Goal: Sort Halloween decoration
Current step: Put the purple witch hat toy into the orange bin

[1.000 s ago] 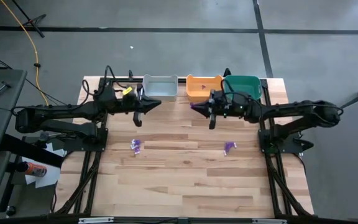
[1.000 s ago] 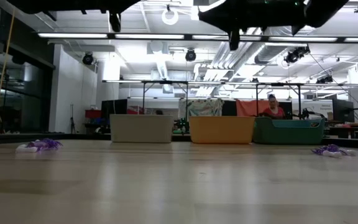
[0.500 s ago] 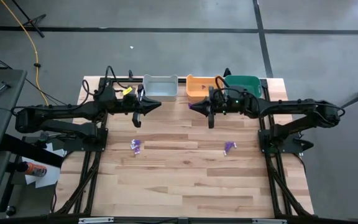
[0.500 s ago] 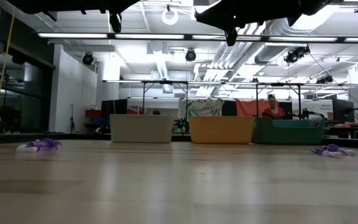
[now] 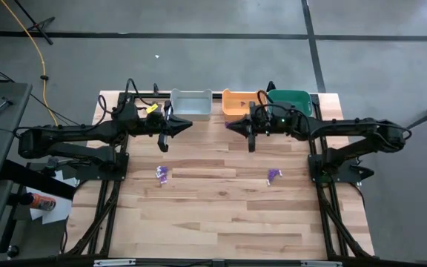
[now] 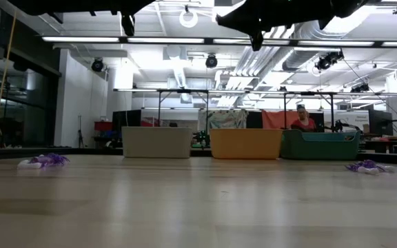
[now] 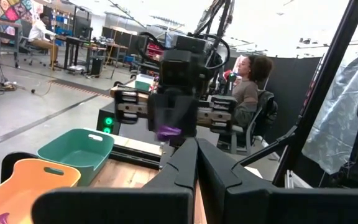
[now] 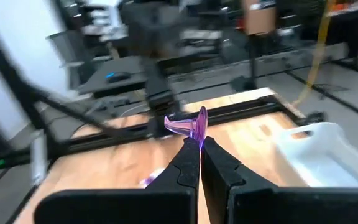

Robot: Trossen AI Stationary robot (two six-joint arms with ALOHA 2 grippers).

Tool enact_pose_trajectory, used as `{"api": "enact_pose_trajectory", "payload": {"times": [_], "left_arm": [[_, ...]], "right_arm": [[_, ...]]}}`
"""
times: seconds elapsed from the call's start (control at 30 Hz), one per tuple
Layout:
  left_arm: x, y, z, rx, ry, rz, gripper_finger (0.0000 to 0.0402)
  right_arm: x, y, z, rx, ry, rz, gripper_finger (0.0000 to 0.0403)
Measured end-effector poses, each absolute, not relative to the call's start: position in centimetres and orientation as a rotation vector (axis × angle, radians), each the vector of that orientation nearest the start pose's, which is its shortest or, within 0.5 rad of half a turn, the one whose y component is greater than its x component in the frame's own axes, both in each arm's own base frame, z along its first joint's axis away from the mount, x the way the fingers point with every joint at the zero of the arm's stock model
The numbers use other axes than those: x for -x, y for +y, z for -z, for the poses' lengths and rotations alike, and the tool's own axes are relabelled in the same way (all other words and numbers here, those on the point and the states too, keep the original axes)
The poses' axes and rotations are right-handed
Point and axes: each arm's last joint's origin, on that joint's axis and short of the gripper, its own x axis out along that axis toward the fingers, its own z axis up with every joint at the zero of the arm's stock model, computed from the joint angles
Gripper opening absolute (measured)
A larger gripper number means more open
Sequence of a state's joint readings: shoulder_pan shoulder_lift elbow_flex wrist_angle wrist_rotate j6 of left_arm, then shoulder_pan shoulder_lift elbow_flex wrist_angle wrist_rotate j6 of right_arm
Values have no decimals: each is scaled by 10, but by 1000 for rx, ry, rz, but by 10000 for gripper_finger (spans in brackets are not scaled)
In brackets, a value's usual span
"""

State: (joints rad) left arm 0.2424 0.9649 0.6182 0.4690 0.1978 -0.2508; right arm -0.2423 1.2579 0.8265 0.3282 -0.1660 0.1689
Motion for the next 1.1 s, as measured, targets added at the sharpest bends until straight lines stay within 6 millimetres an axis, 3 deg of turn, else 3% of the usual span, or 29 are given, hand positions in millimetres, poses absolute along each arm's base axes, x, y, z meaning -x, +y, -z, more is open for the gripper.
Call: {"api": "enact_pose_trajectory", "payload": {"times": [0.13, 0.3, 0.43, 0.57, 0.7, 0.83, 1.1], "left_arm": [[-211, 46, -306, 224, -125, -30, 0], [-211, 46, -306, 225, -124, -30, 0], [-211, 46, -306, 225, -124, -30, 0], [-211, 46, -306, 224, -124, -30, 0], [-211, 47, -306, 225, -126, -39, 0], [-211, 48, -306, 228, -134, -103, 0], [-211, 50, -306, 231, -142, -161, 0]], "right_arm": [[-275, -99, -302, -298, 160, 242, 0], [-288, -159, -321, -262, 359, 387, 0], [-297, -209, -302, -423, 566, 551, 0], [-302, -245, -264, -514, 737, 658, 0], [-306, -264, -228, -642, 820, 743, 0], [-306, -268, -202, -714, 901, 777, 0], [-307, -268, -182, -814, 905, 855, 0]]}}
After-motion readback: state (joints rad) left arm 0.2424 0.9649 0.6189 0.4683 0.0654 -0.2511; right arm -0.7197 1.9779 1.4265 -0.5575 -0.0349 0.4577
